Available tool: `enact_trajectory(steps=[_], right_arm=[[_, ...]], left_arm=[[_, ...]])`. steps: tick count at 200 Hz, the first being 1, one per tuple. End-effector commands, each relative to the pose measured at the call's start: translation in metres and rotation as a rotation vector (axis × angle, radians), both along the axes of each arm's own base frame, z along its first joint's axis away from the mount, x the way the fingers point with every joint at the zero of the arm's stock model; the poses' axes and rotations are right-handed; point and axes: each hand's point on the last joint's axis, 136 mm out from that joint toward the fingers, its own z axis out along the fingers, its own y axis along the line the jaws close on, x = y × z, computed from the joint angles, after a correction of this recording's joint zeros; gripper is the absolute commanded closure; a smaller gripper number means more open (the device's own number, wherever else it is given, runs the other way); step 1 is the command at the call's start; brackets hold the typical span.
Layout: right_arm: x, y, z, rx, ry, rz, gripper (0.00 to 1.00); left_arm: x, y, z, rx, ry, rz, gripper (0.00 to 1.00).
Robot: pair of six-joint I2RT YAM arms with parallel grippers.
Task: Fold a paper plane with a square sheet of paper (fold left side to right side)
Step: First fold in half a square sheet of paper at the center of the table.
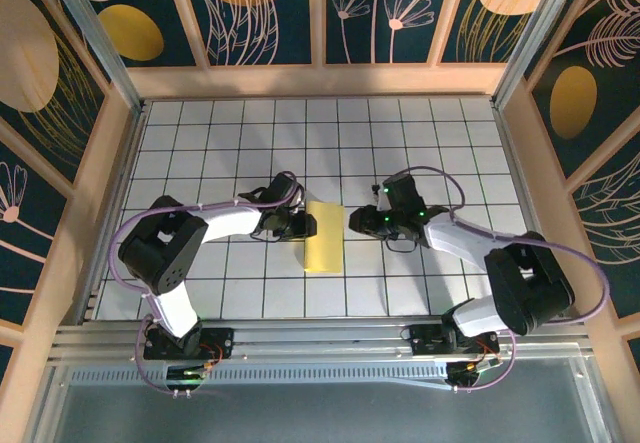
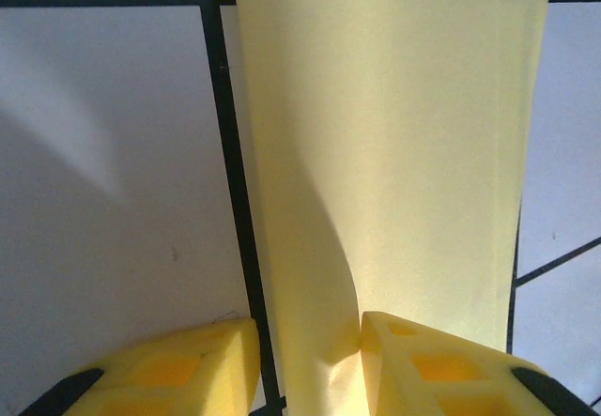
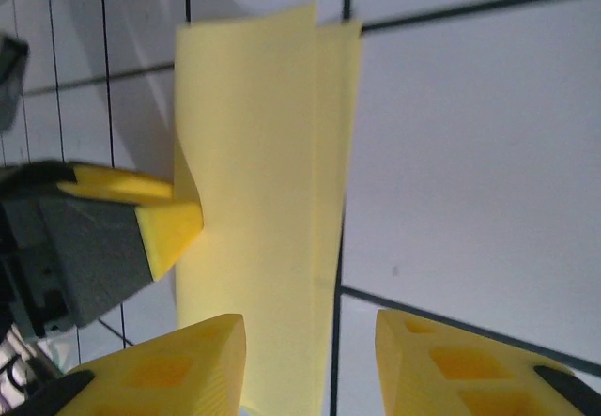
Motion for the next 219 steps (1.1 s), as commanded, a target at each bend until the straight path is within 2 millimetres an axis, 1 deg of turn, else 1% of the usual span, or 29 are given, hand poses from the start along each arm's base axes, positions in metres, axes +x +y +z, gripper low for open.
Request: enact_trajectory(steps=[1, 25, 43, 45, 47, 55, 139, 188, 219], right_arm=[[-0.002, -0.020, -0.003, -0.049, -0.010, -0.040, 0.57], [-0.003, -0.027, -0.004, -0.053, -0.014, -0.057, 0.56], [-0.004, -0.029, -0.006, -0.056, -0.011, -0.058, 0.56], [-0.004, -0.029, -0.006, -0.056, -0.010, -0.058, 0.56], [-0.004, -0.029, -0.006, -0.055, -0.011, -0.059, 0.56], [-0.005, -0.029, -0.008, -0.058, -0.008, -0.057, 0.56], [-0.009, -0.030, -0.013, -0.058, 0.003, -0.048, 0.56], [-0.011, -0.026, -0.011, -0.039, 0.004, -0.035, 0.56], [-0.011, -0.026, -0.011, -0.037, 0.004, -0.036, 0.56]], left_arm=[[-0.023, -0.006, -0.045, 0.087, 0.064, -0.070, 0.64], [-0.023, -0.009, -0.046, 0.108, 0.063, -0.091, 0.63], [-0.029, -0.007, -0.051, 0.129, 0.076, -0.109, 0.62], [-0.023, -0.012, -0.046, 0.118, 0.061, -0.110, 0.62], [-0.021, -0.014, -0.045, 0.116, 0.056, -0.112, 0.62], [-0.020, -0.014, -0.045, 0.123, 0.054, -0.119, 0.61], [-0.016, -0.015, -0.045, 0.149, 0.043, -0.148, 0.58], [-0.015, -0.015, -0.047, 0.159, 0.043, -0.145, 0.55], [-0.014, -0.016, -0.048, 0.162, 0.044, -0.145, 0.54]])
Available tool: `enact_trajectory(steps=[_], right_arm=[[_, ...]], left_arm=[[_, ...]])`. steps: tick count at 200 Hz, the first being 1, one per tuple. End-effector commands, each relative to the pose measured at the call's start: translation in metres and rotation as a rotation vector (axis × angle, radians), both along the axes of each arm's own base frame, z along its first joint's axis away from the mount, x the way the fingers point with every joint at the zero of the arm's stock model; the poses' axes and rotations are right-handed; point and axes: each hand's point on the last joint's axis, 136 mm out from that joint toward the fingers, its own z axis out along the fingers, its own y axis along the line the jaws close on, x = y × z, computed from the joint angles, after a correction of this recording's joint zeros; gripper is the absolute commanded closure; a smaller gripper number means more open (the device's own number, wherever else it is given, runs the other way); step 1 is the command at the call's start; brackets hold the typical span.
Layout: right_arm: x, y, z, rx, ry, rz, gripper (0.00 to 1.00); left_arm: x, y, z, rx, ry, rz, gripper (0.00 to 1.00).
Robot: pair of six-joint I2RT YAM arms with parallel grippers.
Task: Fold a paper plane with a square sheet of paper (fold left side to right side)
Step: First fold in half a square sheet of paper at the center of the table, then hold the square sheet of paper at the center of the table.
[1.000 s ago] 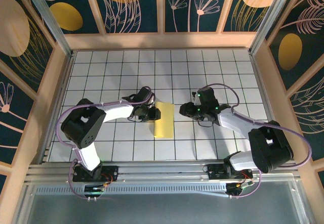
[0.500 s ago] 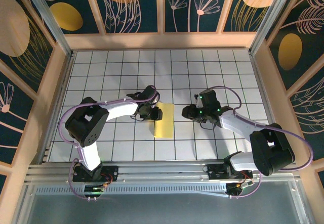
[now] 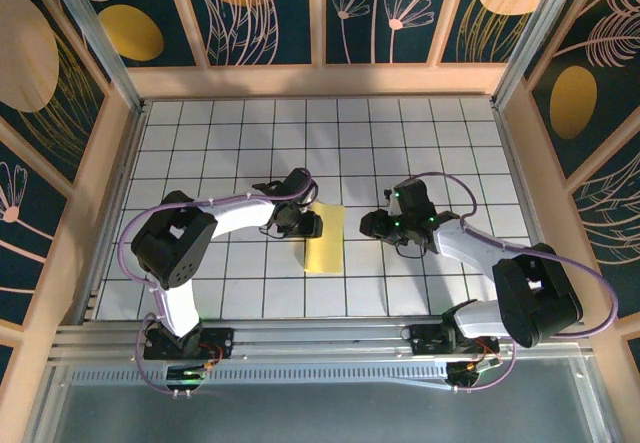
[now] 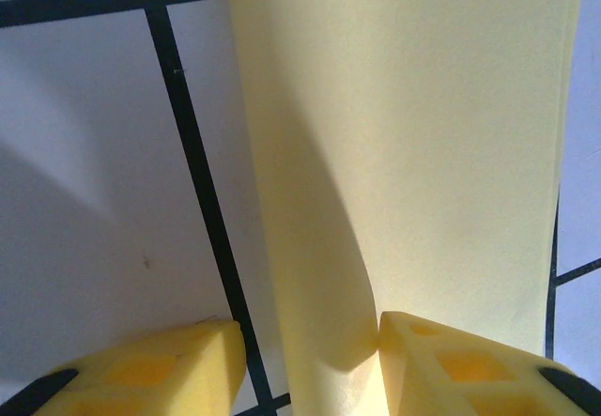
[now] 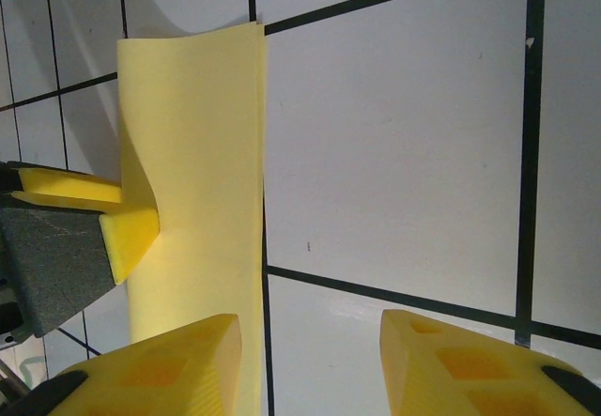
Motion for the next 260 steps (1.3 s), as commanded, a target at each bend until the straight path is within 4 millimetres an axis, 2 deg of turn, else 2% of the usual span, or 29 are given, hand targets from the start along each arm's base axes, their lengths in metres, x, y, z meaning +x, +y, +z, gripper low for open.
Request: enact_trajectory(steps=[1, 260], right_arm=[[-0.001, -0.002, 0.002, 0.006, -0.014, 0.004, 0.56], [-0.004, 0.009, -0.001, 0.021, 0.005, 0.035, 0.56]], left_arm=[[-0.013, -0.011, -0.045, 0.015, 0.041, -0.061, 0.54], [-0.013, -0.008, -0.048, 0.034, 0.056, -0.052, 0.54]])
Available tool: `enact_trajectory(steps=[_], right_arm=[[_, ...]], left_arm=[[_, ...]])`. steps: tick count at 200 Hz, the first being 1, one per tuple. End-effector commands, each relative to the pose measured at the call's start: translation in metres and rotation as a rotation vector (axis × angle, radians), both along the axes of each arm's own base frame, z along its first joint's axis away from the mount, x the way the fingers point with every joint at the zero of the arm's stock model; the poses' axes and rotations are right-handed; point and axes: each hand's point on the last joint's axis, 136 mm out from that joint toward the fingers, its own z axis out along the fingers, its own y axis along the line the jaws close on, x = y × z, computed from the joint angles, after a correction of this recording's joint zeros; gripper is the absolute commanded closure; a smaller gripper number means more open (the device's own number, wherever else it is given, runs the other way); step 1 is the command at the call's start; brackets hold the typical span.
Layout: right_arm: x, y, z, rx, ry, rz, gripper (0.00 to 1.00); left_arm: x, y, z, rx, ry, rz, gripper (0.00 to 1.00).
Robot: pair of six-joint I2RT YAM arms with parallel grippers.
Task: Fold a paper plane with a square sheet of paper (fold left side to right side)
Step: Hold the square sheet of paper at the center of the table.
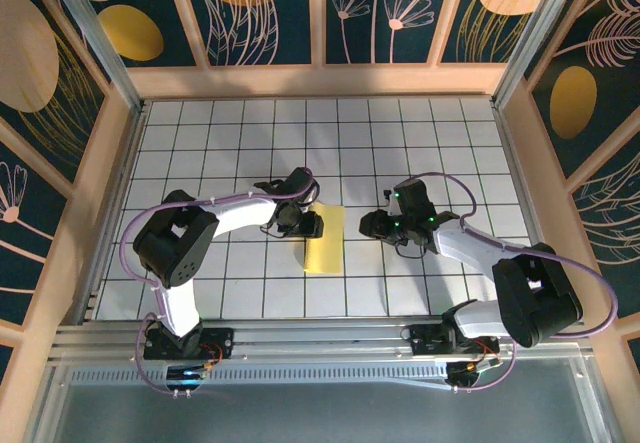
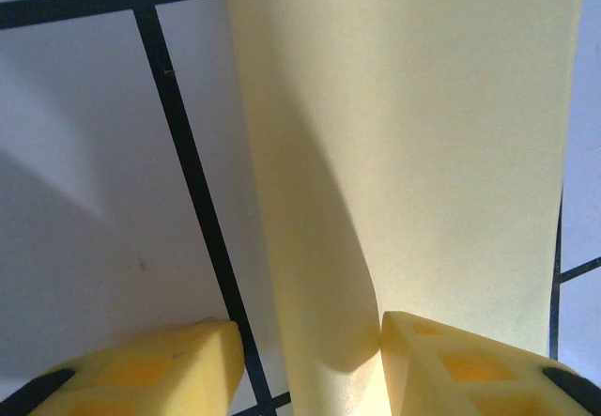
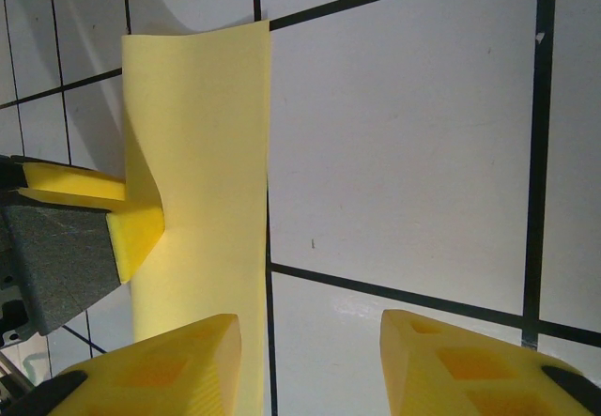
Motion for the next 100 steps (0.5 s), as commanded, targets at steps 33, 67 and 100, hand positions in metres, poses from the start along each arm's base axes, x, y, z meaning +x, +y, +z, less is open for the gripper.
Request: enact_trajectory(steps=[33, 67, 100], right_arm=[[-0.003, 0.010, -0.002, 0.016, 0.005, 0.035, 0.56], [-0.004, 0.014, -0.003, 0.017, 0.009, 0.047, 0.56], [-0.006, 0.021, -0.003, 0.041, 0.018, 0.061, 0.56]], left_arm=[[-0.013, -0.008, -0.048, 0.017, 0.053, -0.019, 0.54], [-0.015, -0.008, -0.050, 0.013, 0.065, -0.015, 0.54], [-0.016, -0.008, -0.050, 0.007, 0.072, -0.006, 0.54]])
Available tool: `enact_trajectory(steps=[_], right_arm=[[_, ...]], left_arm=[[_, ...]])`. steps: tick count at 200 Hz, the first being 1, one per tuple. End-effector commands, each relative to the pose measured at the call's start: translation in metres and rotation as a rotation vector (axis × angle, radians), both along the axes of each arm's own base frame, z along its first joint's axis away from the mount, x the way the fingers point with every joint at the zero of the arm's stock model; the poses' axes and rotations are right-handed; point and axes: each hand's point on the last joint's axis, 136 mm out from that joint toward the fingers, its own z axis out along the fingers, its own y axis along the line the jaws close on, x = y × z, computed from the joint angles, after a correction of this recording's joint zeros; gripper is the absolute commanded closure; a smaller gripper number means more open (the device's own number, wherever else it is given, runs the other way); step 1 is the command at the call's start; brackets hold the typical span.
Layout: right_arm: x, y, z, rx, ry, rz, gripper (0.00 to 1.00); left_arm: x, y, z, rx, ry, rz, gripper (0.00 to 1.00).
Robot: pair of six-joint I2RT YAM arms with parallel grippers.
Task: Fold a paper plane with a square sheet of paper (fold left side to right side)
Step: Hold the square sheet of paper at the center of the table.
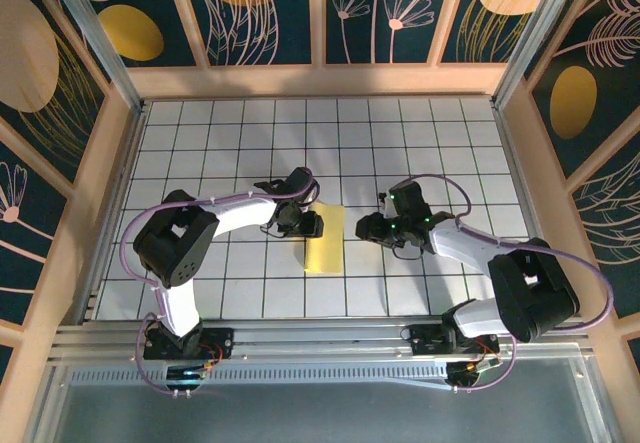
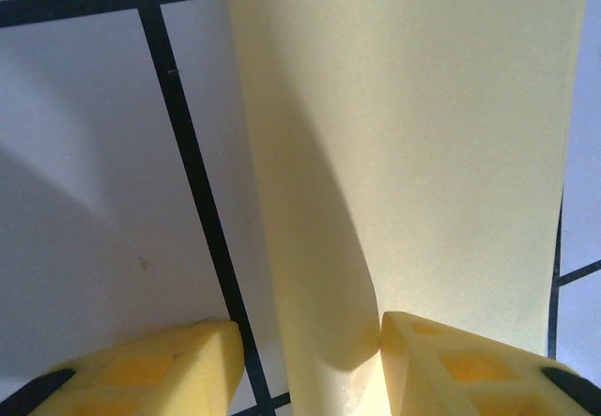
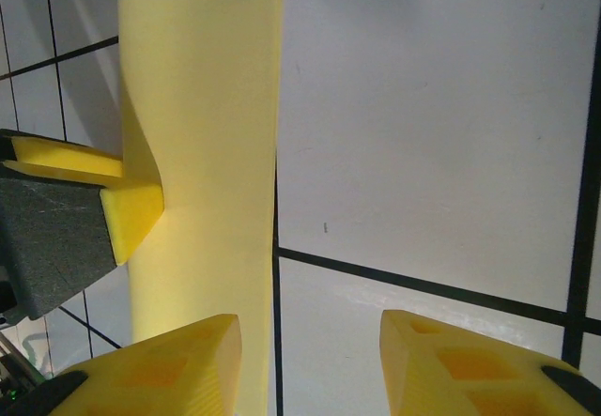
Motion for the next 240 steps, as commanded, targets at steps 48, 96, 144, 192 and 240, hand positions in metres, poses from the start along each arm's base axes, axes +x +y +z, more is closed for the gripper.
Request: enact_trajectory(steps=[48, 96, 144, 192, 240], right_arm=[[-0.001, 0.027, 0.007, 0.102, 0.008, 0.045, 0.57], [0.000, 0.042, 0.006, 0.127, 0.014, 0.063, 0.60], [-0.001, 0.072, 0.003, 0.184, 0.039, 0.109, 0.84], [0.001, 0.085, -0.012, 0.151, 0.065, 0.130, 0.96], [-0.007, 0.074, -0.038, 0.067, 0.122, 0.114, 0.99]], left_arm=[[-0.017, -0.008, -0.051, 0.006, 0.072, -0.012, 0.53], [-0.017, -0.008, -0.051, 0.007, 0.072, -0.015, 0.53], [-0.017, -0.007, -0.051, 0.011, 0.071, -0.017, 0.54], [-0.017, -0.007, -0.051, 0.013, 0.072, -0.018, 0.54], [-0.017, -0.007, -0.051, 0.012, 0.071, -0.020, 0.54]])
